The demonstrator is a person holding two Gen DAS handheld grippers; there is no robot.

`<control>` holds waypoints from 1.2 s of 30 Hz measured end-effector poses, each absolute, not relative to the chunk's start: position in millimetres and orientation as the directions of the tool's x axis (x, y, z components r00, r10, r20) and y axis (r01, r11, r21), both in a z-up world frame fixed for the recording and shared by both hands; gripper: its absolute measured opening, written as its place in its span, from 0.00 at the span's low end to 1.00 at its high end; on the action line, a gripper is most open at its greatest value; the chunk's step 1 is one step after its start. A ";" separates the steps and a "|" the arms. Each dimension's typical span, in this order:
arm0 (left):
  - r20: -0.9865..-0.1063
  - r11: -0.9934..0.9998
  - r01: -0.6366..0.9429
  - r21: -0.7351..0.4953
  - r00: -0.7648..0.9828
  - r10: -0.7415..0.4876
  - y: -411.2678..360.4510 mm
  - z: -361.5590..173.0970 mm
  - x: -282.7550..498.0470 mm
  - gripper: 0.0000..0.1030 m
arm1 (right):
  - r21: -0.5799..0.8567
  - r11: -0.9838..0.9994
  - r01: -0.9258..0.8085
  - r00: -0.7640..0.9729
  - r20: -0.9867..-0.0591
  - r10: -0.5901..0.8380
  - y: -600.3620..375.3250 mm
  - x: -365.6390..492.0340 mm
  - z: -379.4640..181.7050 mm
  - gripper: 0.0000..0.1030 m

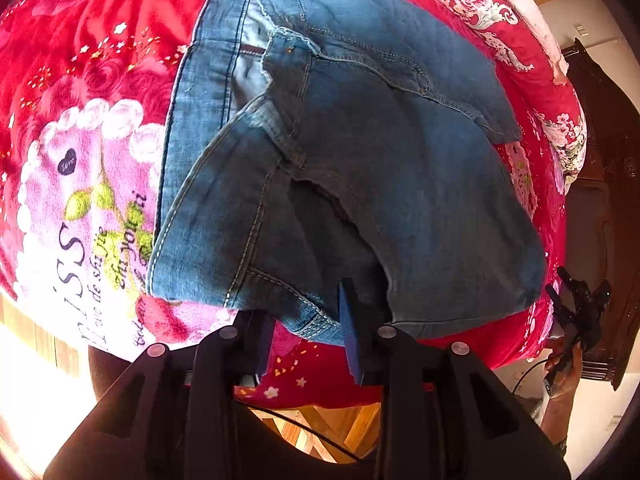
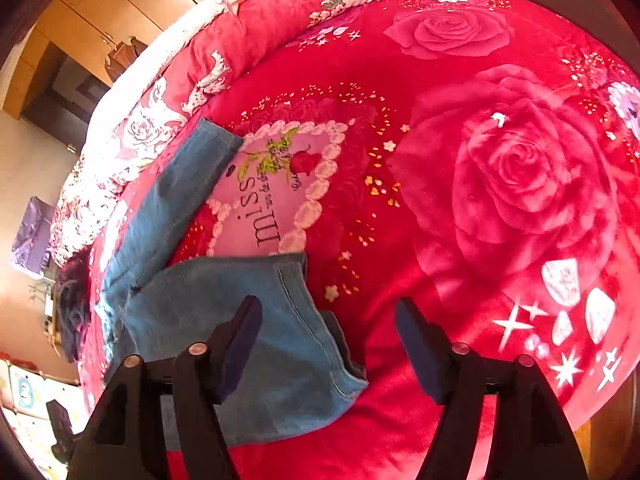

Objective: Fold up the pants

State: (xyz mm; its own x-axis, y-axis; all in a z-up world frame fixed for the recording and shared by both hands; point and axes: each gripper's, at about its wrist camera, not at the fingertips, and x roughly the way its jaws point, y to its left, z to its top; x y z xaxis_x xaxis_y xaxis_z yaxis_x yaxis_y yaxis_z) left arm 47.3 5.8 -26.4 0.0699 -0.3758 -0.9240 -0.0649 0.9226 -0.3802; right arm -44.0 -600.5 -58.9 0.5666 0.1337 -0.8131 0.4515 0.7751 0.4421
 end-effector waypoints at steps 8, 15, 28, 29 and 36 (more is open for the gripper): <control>-0.943 0.944 -0.050 -0.325 0.083 -0.321 -13.5 -36.7 52.3 0.39 | 0.606 0.701 0.376 0.624 -0.725 0.291 -599.6 23.5 -86.9 0.04; -0.952 0.947 -0.098 -0.306 0.031 -0.304 26.2 -38.5 34.2 0.39 | 0.164 0.871 0.463 0.521 -0.845 -0.118 -607.7 7.0 -57.4 0.33; -0.959 0.954 -0.109 -0.280 -0.005 -0.282 10.2 -70.8 44.3 0.54 | 0.501 0.768 0.399 0.565 -0.794 0.225 -579.8 -92.6 -107.2 0.04; -0.959 0.953 -0.112 -0.280 -0.010 -0.283 10.9 -75.1 43.0 0.54 | 0.461 0.774 0.433 0.519 -0.830 0.204 -581.7 -95.3 -112.3 0.04; -0.915 0.915 -0.013 -0.402 0.042 -0.402 40.1 -31.7 33.3 0.54 | 0.347 0.841 0.415 0.496 -0.861 0.110 -582.1 -90.9 -68.1 0.15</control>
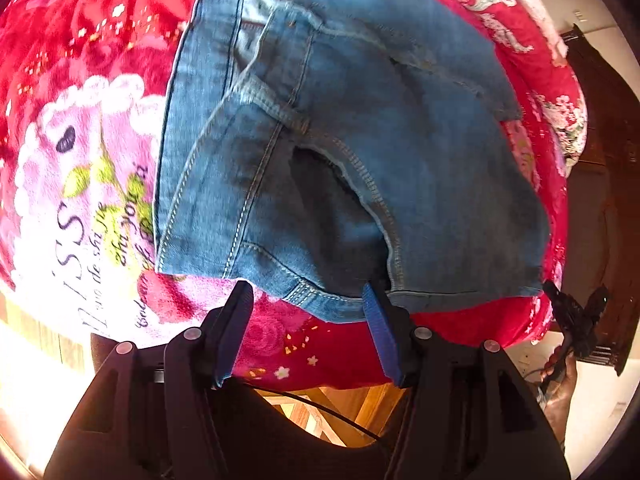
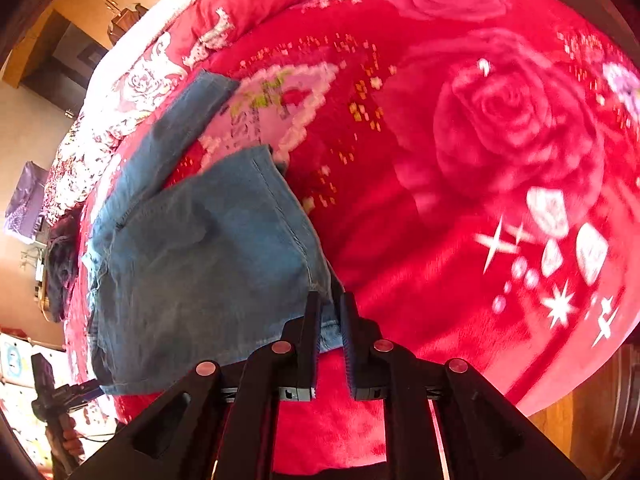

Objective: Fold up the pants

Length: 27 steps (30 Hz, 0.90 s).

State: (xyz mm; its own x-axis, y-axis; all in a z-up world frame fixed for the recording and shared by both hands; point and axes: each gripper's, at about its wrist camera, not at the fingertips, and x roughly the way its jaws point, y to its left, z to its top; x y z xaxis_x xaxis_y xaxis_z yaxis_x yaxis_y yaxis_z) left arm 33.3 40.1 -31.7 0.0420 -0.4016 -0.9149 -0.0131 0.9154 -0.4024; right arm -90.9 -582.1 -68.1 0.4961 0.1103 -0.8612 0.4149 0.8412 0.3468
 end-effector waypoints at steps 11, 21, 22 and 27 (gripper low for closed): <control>-0.910 0.877 -0.243 -0.414 0.121 -0.396 74.7 -30.7 176.0 0.57 | 0.426 0.844 0.326 0.532 -0.821 0.209 -561.6 112.4 -30.8 0.38; -0.926 0.923 -0.074 -0.377 0.024 -0.376 30.6 -54.8 164.0 0.57 | 0.217 0.876 0.430 0.238 -0.964 0.122 -588.7 104.6 -96.8 0.52; -0.929 0.928 -0.053 -0.369 0.025 -0.368 25.3 -57.0 161.3 0.57 | 0.198 0.874 0.444 0.221 -0.969 0.107 -593.6 96.4 -99.0 0.57; -0.946 0.946 -0.001 -0.323 0.016 -0.323 13.4 -67.8 146.1 0.58 | 0.476 0.747 0.465 0.272 -0.879 0.391 -596.7 65.0 -118.8 0.49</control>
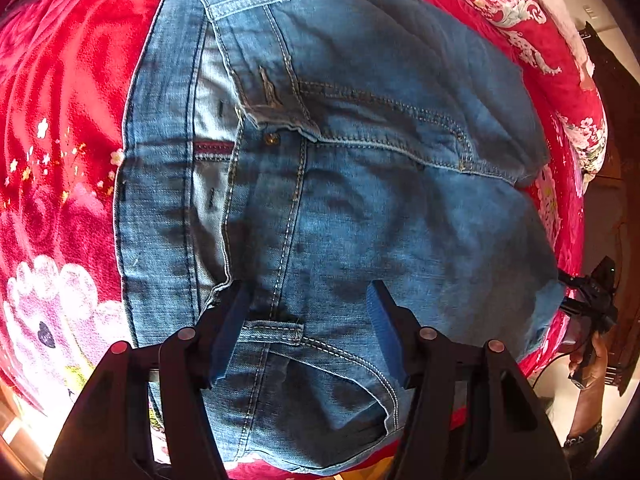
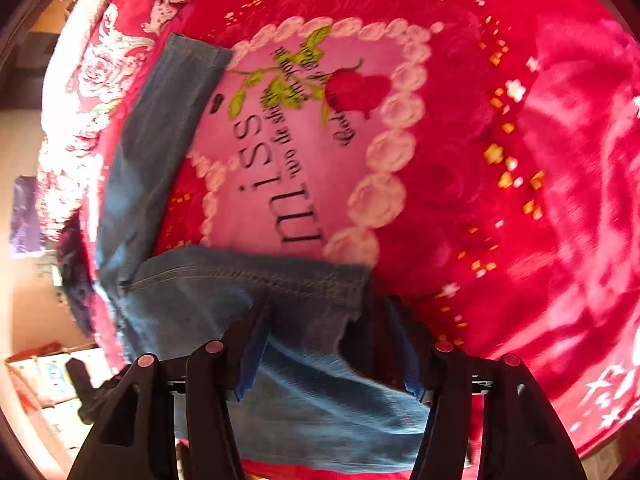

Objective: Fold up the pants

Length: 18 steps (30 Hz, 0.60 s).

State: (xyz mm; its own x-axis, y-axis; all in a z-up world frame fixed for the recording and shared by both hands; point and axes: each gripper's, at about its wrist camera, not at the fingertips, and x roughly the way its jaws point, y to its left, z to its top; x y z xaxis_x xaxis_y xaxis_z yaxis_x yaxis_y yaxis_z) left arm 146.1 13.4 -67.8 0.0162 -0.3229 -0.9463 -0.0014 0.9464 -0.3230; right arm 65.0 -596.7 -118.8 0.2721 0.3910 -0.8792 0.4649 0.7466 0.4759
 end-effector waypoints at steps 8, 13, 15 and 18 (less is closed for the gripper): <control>-0.955 0.955 -0.053 -0.293 0.066 -0.290 25.1 -57.2 141.7 0.57 | 0.212 0.924 0.319 0.445 -0.894 0.051 -577.8 75.1 -60.1 0.00; -0.936 0.932 -0.116 -0.344 0.127 -0.329 63.9 -30.9 154.3 0.50 | 0.110 0.909 0.402 0.361 -0.931 -0.048 -588.2 92.3 -60.8 0.29; -0.922 0.912 -0.177 -0.370 0.191 -0.337 88.1 -15.4 173.1 0.50 | 0.167 0.896 0.411 0.432 -0.901 -0.030 -591.3 103.7 -42.3 0.41; -0.891 0.846 -0.289 -0.449 0.217 -0.399 111.6 -14.5 216.5 0.52 | 0.234 0.905 0.355 0.487 -0.873 0.035 -576.2 143.3 -28.1 0.41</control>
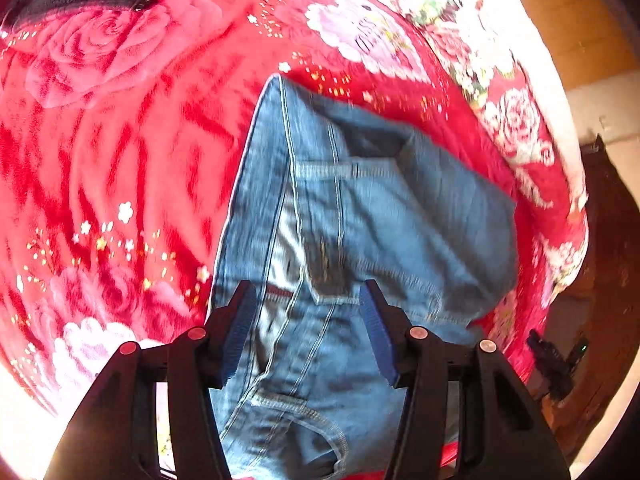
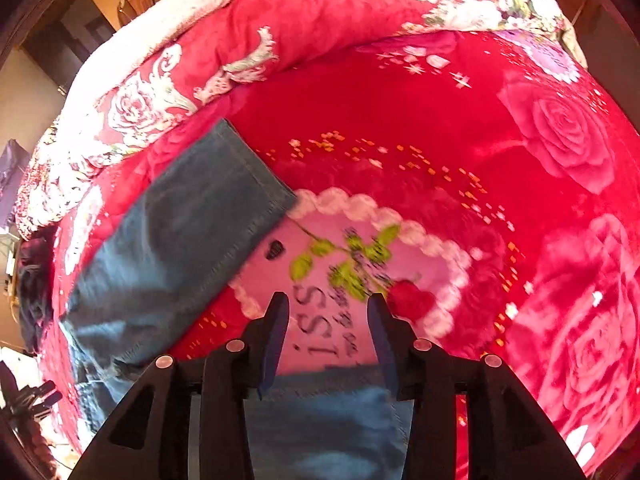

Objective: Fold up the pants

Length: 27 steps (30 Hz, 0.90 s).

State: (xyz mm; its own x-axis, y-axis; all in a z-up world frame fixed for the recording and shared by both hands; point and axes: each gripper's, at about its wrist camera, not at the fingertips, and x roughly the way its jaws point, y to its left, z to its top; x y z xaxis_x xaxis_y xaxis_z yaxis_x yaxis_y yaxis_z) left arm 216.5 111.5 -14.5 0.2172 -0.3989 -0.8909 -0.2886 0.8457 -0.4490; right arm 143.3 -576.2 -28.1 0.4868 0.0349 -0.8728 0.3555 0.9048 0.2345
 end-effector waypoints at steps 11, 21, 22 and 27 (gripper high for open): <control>-0.873 0.754 -0.452 -0.476 0.141 -0.467 113.8 -52.4 327.5 0.53 | 0.332 0.905 0.265 0.508 -0.846 0.161 -521.7 351.6 -39.0 0.51; -0.841 0.660 -0.561 -0.500 0.134 -0.524 131.4 -81.9 353.1 0.73 | 0.209 0.959 0.194 0.406 -0.906 0.116 -491.5 446.4 -92.7 0.60; -0.847 0.668 -0.565 -0.485 0.113 -0.520 127.8 -89.0 354.7 0.73 | 0.167 0.970 0.175 0.411 -0.908 0.082 -485.0 447.4 -94.0 0.60; -0.873 0.722 -0.508 -0.469 0.143 -0.467 109.9 -85.8 357.7 0.39 | 0.063 0.990 0.126 0.418 -0.908 0.005 -463.6 444.8 -87.8 0.00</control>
